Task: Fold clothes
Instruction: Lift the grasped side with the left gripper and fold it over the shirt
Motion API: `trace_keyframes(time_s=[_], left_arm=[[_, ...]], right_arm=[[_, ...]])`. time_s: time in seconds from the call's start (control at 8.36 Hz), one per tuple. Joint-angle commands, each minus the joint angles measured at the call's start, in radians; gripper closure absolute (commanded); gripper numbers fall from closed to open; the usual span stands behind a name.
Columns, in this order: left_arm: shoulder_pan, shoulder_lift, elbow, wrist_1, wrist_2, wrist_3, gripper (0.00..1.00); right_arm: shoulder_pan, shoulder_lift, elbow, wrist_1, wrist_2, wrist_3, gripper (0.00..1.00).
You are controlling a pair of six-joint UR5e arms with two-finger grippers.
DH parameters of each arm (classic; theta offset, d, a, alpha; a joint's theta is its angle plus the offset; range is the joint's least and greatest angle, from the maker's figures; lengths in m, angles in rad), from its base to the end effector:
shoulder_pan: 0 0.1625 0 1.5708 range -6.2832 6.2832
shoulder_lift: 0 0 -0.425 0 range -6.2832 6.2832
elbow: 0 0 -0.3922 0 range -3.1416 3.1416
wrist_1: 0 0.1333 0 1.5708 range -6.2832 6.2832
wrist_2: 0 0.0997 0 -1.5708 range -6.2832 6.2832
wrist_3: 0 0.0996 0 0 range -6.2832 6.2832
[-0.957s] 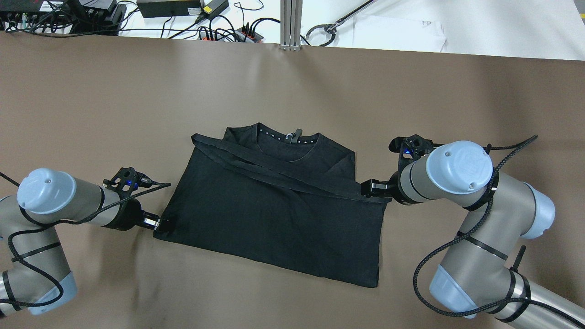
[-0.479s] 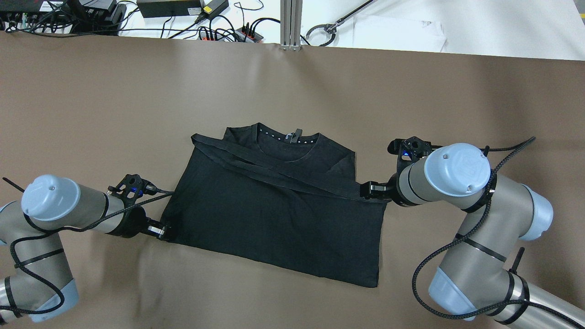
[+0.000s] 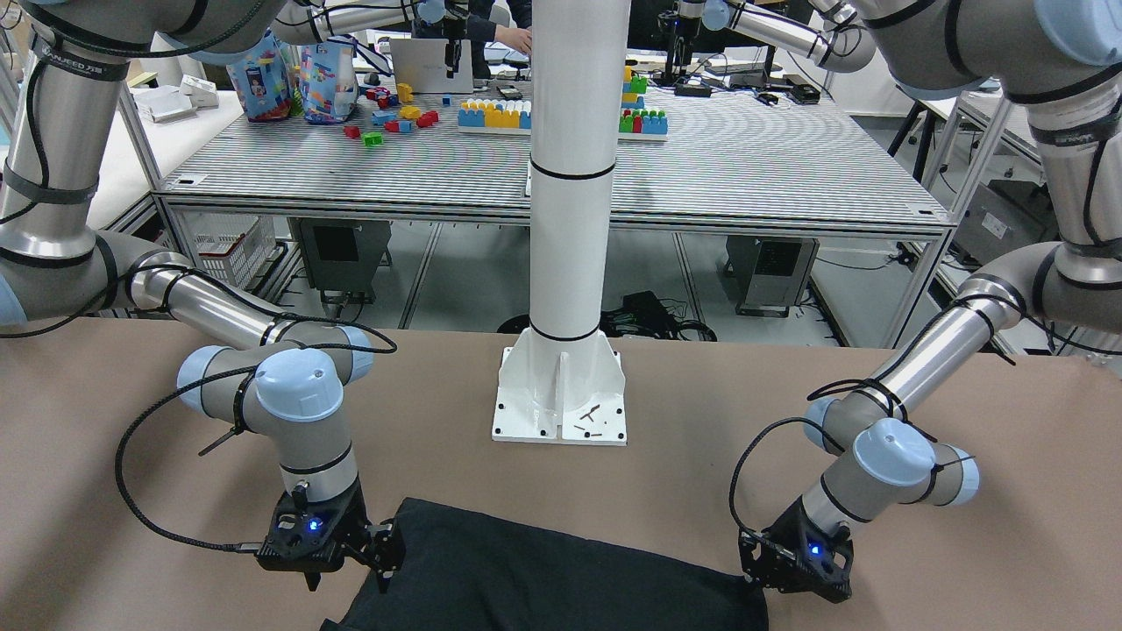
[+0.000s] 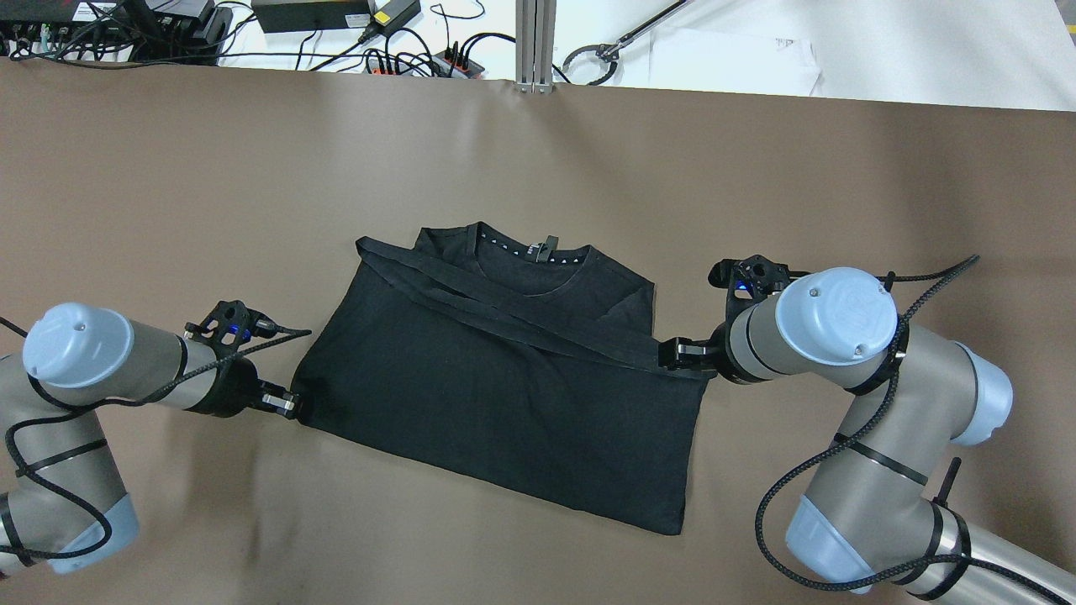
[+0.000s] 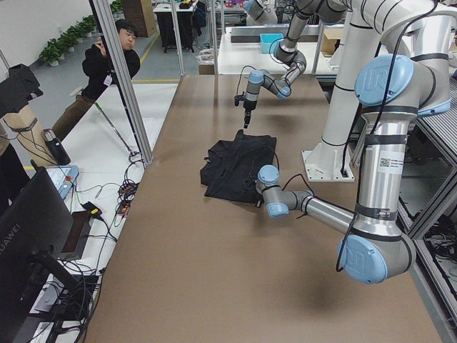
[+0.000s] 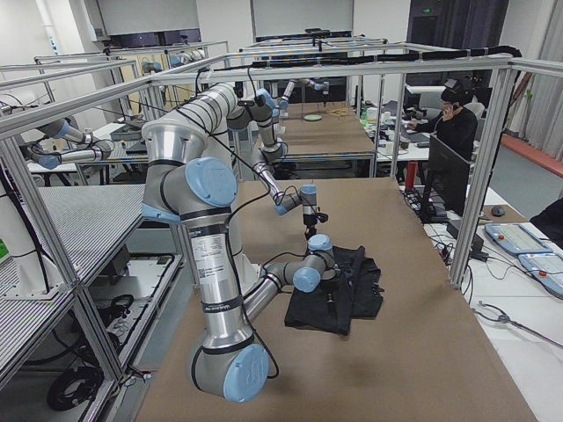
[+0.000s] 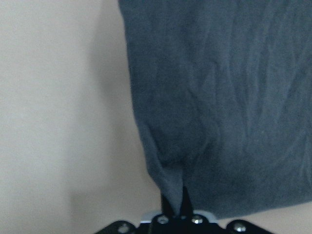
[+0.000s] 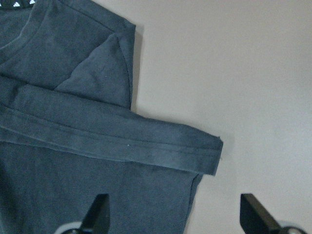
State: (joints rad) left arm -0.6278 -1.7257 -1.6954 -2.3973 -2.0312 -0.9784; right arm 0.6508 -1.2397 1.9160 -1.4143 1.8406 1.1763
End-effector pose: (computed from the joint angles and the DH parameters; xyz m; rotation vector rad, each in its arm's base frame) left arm 0.4066 -0.4051 0.4251 0.2840 1.1251 0.2231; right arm -0.3985 -0.4376 0.3098 0.1931 -0.8441 0.1278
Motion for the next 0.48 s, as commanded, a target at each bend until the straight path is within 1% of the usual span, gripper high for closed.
trace_keyframes(time_s=[0.0,0.12,0.24,0.36], left_arm=[[-0.134,-0.067,0.086,0.039,0.0,0.02,1.0],[-0.192,-0.145,0.145,0.084,-0.01,0.056,1.0],[-0.246,-0.238,0.207,0.162,-0.012,0.111,1.0],[-0.271,-0.346,0.308,0.22,0.003,0.142,1.0]], right_arm=[[0.0,0.0,0.0,0.0,0.0,0.005,0.06],[-0.002,-0.001,0.0,0.0,0.0,0.003,0.06],[0.0,-0.001,-0.002,0.0,0.0,0.0,0.06],[0.0,-0.003,-0.002,0.0,0.0,0.0,0.06]])
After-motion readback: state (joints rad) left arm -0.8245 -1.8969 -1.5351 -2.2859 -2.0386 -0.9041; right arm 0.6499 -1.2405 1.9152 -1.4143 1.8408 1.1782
